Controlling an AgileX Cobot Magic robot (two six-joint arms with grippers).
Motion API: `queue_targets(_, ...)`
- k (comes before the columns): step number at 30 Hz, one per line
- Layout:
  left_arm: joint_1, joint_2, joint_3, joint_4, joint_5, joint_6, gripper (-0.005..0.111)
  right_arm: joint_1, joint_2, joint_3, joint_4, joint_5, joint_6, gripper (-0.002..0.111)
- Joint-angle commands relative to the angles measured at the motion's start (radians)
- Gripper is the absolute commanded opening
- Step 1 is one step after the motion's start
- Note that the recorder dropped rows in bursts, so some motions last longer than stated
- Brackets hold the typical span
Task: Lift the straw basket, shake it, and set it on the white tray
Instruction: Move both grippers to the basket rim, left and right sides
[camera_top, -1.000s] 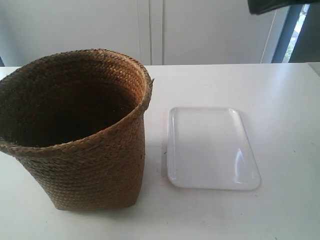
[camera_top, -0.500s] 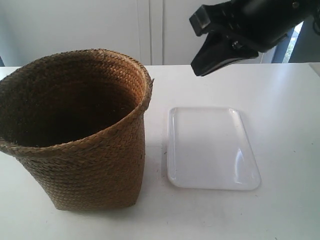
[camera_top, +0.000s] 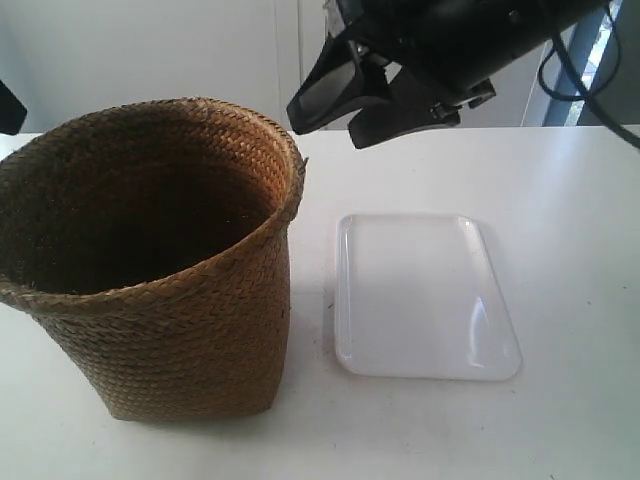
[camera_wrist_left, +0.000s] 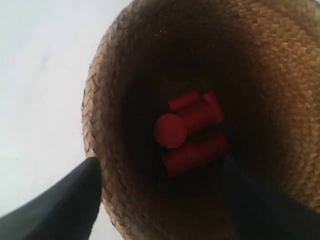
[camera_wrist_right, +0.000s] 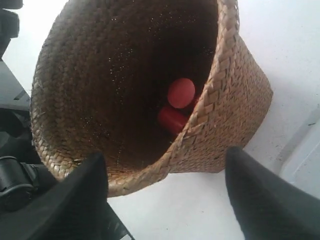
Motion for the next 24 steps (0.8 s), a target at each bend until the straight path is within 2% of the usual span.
queue_targets(1,0.002,-0.003,0.028,0.019,0.002,0.006,0.074,0.009,0.047,0.001,0.017,0.001,-0.012,0.064)
queue_targets(5,0.002,0.028,0.028,0.077,-0.008,0.006,0.074,0.04,0.087,0.001,0.015,-0.025,-0.012,0.064)
queue_targets(12,0.002,0.067,0.028,0.061,-0.02,0.002,0.074,0.064,0.119,0.001,0.015,-0.088,-0.012,0.064)
queue_targets(24,0.002,0.174,0.028,0.047,-0.027,0.004,0.074,0.064,0.178,0.001,-0.003,-0.075,0.025,0.063)
